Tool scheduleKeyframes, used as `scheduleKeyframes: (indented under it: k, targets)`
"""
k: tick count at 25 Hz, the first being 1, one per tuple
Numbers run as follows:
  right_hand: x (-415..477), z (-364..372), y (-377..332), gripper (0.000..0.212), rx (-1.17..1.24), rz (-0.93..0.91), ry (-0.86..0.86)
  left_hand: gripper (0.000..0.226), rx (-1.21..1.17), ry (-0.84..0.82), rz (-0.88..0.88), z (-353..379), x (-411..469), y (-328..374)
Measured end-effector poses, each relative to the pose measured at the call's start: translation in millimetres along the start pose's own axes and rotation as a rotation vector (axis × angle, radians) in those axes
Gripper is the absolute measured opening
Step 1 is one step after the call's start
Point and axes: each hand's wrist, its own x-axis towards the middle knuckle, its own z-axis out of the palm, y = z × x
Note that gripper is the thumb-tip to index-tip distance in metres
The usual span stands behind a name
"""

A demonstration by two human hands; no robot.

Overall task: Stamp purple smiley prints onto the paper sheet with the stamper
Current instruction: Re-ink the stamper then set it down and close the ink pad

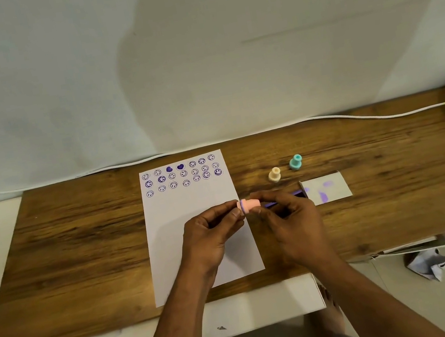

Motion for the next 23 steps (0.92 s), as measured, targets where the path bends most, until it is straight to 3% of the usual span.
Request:
scheduleKeyframes:
  k: [7, 13, 16, 19, 23]
  targets:
    - [0.4, -1.6, -1.1, 0.042, -0.091, -0.038, -0.038, 0.026, 0.001, -0.019, 0.009, -0.5, 0.4, -2.6]
    - [4.9, -1.1, 4.1, 0.029, -0.080, 0.008, -0.049, 0.028, 0.088, 0.004, 0.020, 6.7, 0.4, -8.8]
    - [8.6, -1.2, 2.3, 0.025, -0.077, -0.025, 0.039, 0.026, 0.089, 0.032, 0.043, 9.8, 3.0, -5.1]
    - [20.8, -3.7, 4.2, 0.029, -0.268, -0.149, 0.217, 0.025, 0.269, 0.112, 0.160, 8.7, 6.7, -7.1]
    - [38.0, 3.5, 10.9, 0.028, -0.596, -0.206, 0.301, 0.033, 0.459, 0.185, 0.269, 10.3, 4.5, -13.8]
